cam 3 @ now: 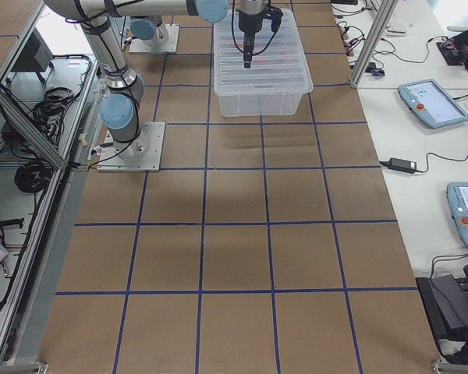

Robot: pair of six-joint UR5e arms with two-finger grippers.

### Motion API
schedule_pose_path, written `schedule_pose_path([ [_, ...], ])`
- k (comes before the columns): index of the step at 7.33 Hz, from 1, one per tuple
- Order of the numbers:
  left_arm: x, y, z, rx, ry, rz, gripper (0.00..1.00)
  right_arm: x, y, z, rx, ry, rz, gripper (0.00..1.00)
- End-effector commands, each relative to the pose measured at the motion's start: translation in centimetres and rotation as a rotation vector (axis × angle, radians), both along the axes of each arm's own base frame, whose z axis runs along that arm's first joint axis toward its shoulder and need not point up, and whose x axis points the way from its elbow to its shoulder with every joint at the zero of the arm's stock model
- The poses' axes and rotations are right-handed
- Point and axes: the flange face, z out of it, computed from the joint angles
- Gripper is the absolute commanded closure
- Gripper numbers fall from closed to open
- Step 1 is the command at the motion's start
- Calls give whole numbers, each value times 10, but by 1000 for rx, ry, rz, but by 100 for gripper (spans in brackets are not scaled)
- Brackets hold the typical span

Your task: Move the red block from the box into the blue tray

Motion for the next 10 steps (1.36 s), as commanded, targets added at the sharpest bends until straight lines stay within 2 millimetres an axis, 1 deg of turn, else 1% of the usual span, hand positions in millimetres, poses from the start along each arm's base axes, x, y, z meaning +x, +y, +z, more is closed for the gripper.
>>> schedule_pose_path([
  [1, 0, 0, 0, 1, -1, 0, 0, -4, -31, -46, 85, -4, 0, 0],
  [2, 0, 0, 0, 1, 0, 0, 0, -5, -46, -66, 117, -6, -5, 0],
  [3, 0, 0, 0, 1, 1, 2, 0, -7, -51, -77, 130, -9, -5, 0],
  [4, 0, 0, 0, 1, 1, 2, 0, -8, -58, -86, 133, -6, -8, 0],
  [6, 0, 0, -1, 2, 1, 0, 0, -9, -65, -95, 129, -6, -9, 0],
  [8, 0, 0, -2, 4, 2, 0, 0, -11, -77, -109, 120, -3, -9, 0],
  [10, 0, 0, -2, 4, 2, -2, 0, -16, -89, -130, 141, -7, -15, 0],
])
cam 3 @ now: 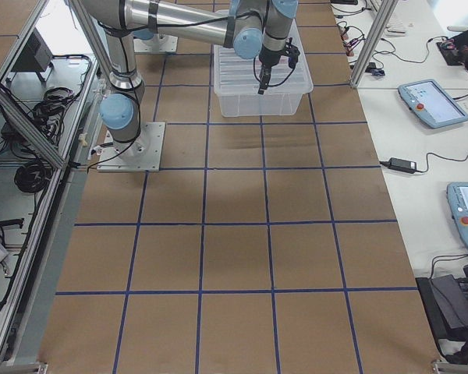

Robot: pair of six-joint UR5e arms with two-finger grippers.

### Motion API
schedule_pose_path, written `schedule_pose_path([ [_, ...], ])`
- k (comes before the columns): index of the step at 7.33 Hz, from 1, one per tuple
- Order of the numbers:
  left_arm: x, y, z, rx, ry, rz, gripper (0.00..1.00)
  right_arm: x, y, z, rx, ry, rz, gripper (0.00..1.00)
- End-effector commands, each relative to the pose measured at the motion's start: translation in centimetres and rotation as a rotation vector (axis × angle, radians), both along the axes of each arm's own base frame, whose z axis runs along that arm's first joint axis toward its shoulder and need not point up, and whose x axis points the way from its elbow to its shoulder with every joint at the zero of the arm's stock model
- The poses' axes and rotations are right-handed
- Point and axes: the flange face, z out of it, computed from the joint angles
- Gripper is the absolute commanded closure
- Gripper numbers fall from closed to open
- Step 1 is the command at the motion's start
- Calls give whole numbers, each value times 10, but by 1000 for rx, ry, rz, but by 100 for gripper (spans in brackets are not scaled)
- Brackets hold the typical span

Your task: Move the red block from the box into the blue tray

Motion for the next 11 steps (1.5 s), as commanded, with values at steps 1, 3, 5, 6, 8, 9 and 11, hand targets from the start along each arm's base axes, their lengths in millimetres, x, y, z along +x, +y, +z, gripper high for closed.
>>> schedule_pose_path([
  [1, 0, 0, 0, 0, 0, 1, 0, -12, -9, -14, 17, -6, 21, 0],
  [3, 0, 0, 0, 0, 0, 0, 0, -29, -15, -19, 20, -15, 50, 0],
  [5, 0, 0, 0, 0, 0, 0, 0, -28, -15, -17, 19, -27, 47, 0],
  [6, 0, 0, -1, 2, -1, 1, 0, -28, -15, -17, 21, -34, 46, 0],
  [8, 0, -1, -2, 3, 0, 0, 0, -26, -15, -20, 30, -37, 50, 0],
  [9, 0, -1, -2, 5, 0, 1, 0, -26, -15, -23, 38, -39, 62, 0],
  [11, 0, -2, -3, 6, 0, 0, 0, -26, -16, -25, 38, -50, 61, 0],
])
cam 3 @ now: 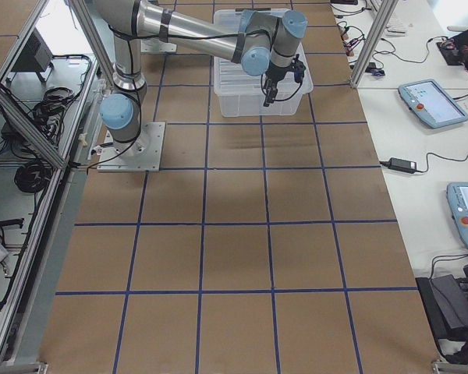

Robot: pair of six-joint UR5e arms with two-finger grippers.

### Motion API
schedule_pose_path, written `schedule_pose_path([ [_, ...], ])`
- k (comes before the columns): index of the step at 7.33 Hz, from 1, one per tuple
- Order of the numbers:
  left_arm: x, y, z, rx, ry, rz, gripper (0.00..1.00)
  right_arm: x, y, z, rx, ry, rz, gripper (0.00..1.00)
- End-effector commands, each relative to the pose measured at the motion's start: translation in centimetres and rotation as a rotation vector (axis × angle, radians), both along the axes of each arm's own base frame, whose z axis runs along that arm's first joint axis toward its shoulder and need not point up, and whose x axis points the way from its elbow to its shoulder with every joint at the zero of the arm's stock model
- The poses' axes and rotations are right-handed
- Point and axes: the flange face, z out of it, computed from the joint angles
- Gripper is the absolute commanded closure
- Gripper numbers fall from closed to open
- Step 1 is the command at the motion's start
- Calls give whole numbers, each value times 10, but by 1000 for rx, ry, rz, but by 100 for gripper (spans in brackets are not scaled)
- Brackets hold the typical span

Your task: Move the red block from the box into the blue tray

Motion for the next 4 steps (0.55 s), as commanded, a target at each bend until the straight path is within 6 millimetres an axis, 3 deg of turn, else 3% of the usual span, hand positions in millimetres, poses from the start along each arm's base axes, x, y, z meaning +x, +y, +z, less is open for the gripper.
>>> schedule_pose_path([
  [1, 0, 0, 1, -2, -2, 0, 0, 1, -1, -1, -2, -19, -3, 0],
  [4, 1, -2, 9, -19, -12, 2, 0, 0, -1, -4, 0, -6, 3, 0],
])
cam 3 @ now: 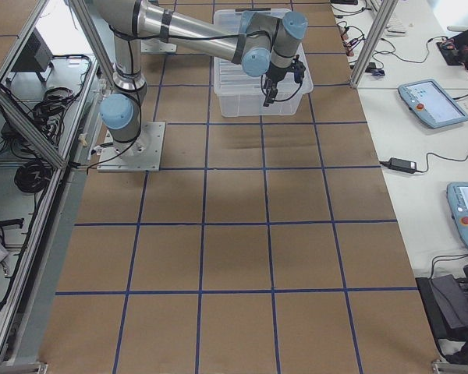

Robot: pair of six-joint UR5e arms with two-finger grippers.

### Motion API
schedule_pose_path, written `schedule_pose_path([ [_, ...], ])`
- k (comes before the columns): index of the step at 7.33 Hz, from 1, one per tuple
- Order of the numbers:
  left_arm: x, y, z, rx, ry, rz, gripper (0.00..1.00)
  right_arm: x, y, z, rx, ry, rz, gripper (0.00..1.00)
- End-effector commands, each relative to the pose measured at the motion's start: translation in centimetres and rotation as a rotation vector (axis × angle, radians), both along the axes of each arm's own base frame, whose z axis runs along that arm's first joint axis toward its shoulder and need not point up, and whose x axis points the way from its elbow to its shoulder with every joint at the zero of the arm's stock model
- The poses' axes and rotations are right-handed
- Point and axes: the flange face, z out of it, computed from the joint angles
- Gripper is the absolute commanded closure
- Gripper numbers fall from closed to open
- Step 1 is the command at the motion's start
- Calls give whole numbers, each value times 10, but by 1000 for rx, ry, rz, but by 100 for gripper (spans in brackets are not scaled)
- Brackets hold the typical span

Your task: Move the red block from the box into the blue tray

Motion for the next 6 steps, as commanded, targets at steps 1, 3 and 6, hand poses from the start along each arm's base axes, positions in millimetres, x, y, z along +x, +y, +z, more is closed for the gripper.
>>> schedule_pose_path([
  [1, 0, 0, 2, -5, -1, 0, 0, -4, -3, -4, 4, 8, 17, 0],
  [3, 0, 0, 4, -5, -1, -1, 0, -5, -3, -5, 5, 7, 42, 0],
  [6, 0, 0, 4, -6, 2, -1, 0, -24, -4, -4, 12, 68, 53, 0],
])
